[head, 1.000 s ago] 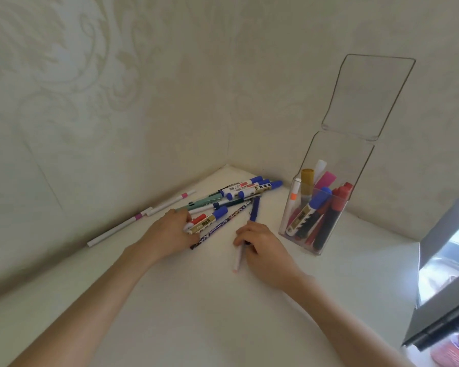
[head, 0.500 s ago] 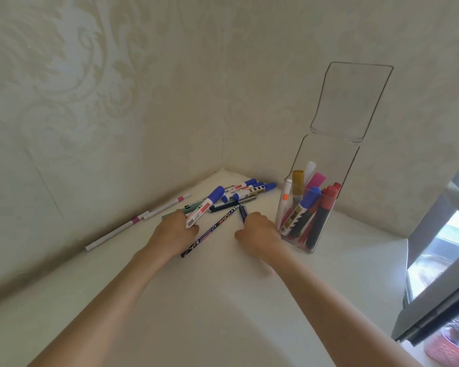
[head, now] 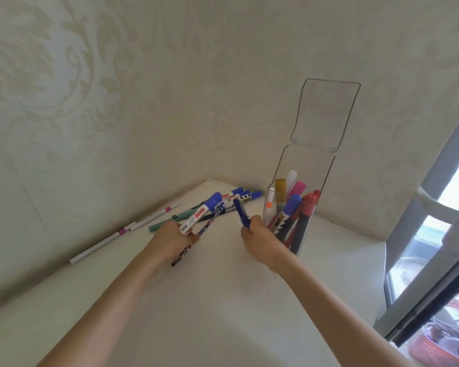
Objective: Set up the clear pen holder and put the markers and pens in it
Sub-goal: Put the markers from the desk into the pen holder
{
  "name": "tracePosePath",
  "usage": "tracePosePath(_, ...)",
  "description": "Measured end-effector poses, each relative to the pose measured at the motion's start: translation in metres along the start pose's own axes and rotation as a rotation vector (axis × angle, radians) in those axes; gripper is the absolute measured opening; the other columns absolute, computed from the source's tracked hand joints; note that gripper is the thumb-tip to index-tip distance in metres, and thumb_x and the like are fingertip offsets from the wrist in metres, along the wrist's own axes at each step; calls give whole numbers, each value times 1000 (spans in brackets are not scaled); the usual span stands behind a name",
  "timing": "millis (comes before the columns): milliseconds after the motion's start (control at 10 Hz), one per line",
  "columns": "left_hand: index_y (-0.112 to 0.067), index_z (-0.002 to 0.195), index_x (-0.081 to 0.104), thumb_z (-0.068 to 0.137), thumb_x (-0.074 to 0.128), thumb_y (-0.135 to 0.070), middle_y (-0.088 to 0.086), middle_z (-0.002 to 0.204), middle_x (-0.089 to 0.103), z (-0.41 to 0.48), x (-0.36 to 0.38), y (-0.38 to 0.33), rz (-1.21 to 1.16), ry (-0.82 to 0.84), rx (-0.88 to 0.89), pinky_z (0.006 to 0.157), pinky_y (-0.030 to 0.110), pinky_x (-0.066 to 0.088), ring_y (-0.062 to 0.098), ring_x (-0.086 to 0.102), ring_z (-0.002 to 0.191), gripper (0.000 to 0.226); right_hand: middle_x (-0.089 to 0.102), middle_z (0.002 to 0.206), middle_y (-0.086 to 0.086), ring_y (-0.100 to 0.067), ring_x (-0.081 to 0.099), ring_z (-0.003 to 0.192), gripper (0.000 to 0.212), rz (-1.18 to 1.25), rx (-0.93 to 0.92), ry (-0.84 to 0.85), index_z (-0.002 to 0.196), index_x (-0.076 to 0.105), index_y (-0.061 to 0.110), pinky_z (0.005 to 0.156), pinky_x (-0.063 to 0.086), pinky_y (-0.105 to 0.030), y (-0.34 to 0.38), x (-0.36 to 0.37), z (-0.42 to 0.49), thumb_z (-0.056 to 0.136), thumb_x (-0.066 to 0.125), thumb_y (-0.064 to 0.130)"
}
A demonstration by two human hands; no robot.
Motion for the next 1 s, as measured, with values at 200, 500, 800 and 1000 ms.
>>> tracePosePath(200, -13, 75, 55, 77, 70, -16, -5, 49, 35, -41, -8, -15, -384, 287, 112, 40, 20, 26, 10, 27, 43, 16, 40, 57, 0, -8, 30, 41, 21, 995, -35, -144, 81, 51, 10, 37, 29, -19, 6, -15, 0, 86, 64, 26)
tracePosePath(500, -17, 83, 61, 68, 75, -33, -6, 46, 34, -41, 1, -72, -505, 213, 306, 36, 19, 26, 8, 27, 36, 26, 43, 63, -11, -9, 32, 38, 17, 1127, -319, -564, 84, 55, 0, 35, 30, -20, 9, -120, -47, 86, 64, 15)
tracePosePath(800, -22, 67, 50, 79, 68, -28, -7, 45, 37, -28, 25, -122, -568, 142, 357, 38, 21, 31, 7, 31, 37, 22, 47, 63, -20, -19, 33, 51, 21, 908, -346, -1064, 69, 53, 9, 47, 32, -30, -29, -190, -38, 84, 64, 18)
tracePosePath(1000, -22, 76, 55, 81, 65, -29, -11, 40, 41, -17, 38, -135, -567, 176, 346, 39, 19, 34, 6, 32, 38, 14, 51, 60, 6, -7, 43, 47, 15, 545, -281, -896, 73, 54, 17, 49, 37, -15, -40, -150, -10, 86, 63, 16)
Point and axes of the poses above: each hand's wrist, its own z-axis towards the middle knuckle, its own x-axis out of the palm, y = z × x, the point moved 2 cm from there along z, towards the middle knuckle
